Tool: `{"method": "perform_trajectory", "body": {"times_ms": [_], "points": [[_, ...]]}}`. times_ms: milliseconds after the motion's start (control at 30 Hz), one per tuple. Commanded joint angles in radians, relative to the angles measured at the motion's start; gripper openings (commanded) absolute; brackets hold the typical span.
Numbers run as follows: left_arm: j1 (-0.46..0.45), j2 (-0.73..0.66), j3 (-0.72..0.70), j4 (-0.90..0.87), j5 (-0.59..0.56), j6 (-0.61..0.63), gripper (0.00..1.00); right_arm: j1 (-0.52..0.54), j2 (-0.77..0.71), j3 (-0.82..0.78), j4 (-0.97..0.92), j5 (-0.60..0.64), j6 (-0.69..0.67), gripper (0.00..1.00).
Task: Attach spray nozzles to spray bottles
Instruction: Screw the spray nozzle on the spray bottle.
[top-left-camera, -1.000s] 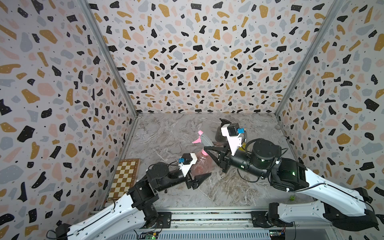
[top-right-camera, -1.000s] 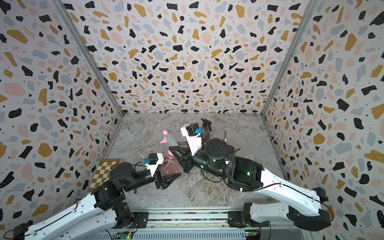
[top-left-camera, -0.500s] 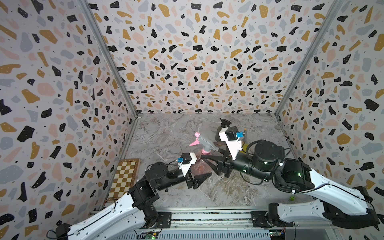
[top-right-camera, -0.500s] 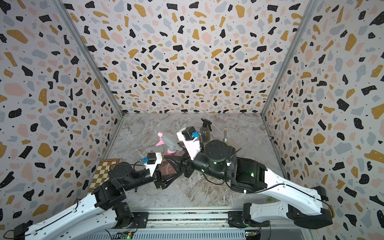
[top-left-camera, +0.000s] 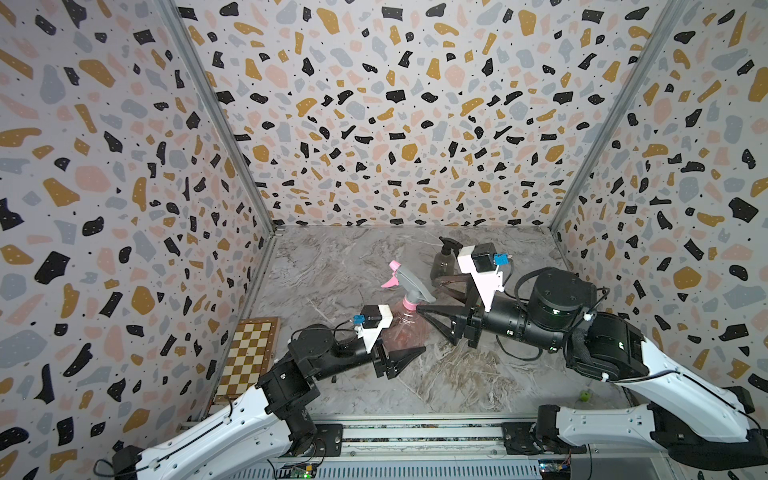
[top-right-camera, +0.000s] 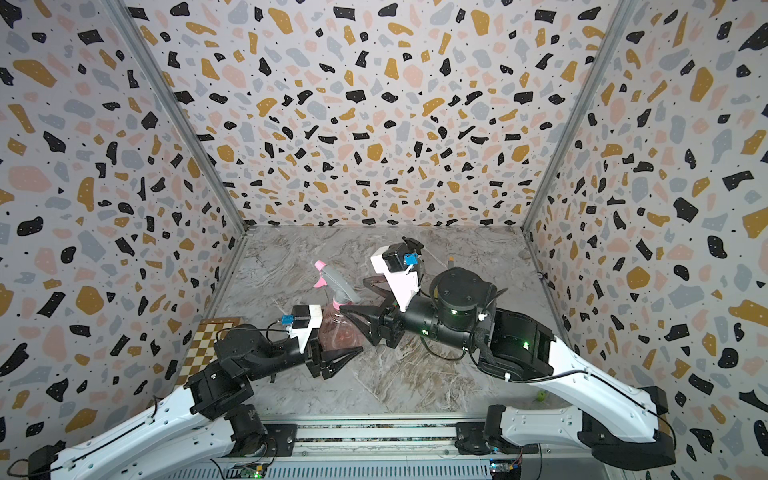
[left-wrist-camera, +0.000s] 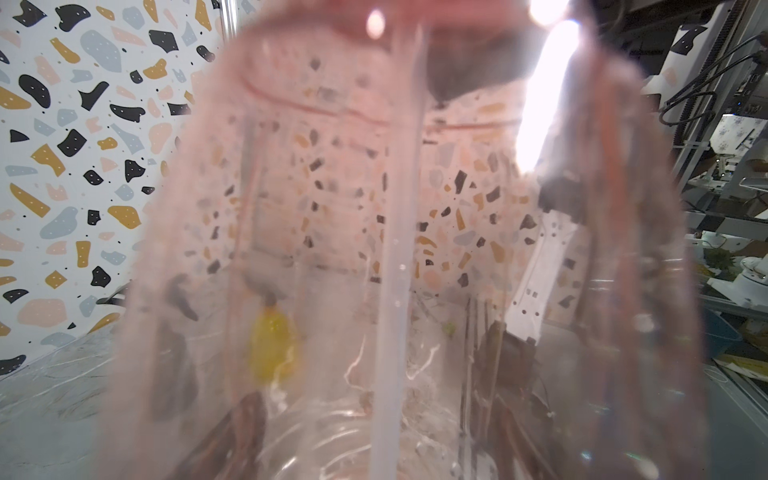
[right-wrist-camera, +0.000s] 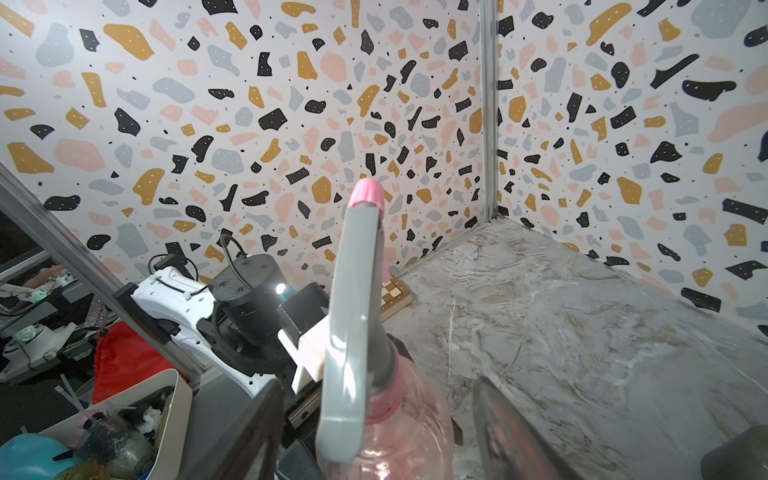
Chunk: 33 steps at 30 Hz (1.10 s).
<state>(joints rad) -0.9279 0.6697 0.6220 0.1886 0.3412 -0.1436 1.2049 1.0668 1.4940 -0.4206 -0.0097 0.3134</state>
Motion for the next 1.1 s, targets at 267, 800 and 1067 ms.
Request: {"method": "perform_trajectory", "body": {"times_ms": [267,800,1067], "points": [[-0.003,-0.021,-0.007,0.111,0.122,-0.018,0.0,-0.135,-0.067,-0.081,0.08,-0.34,-0.064,0.71],[-0.003,0.02,-0.003,0.154,0.305,-0.043,0.0,-0.174,-0.074,-0.13,0.199,-0.583,-0.141,0.65],[-0.004,0.027,0.0,0.147,0.299,-0.039,0.0,-0.174,-0.048,-0.127,0.205,-0.596,-0.136,0.56]]}}
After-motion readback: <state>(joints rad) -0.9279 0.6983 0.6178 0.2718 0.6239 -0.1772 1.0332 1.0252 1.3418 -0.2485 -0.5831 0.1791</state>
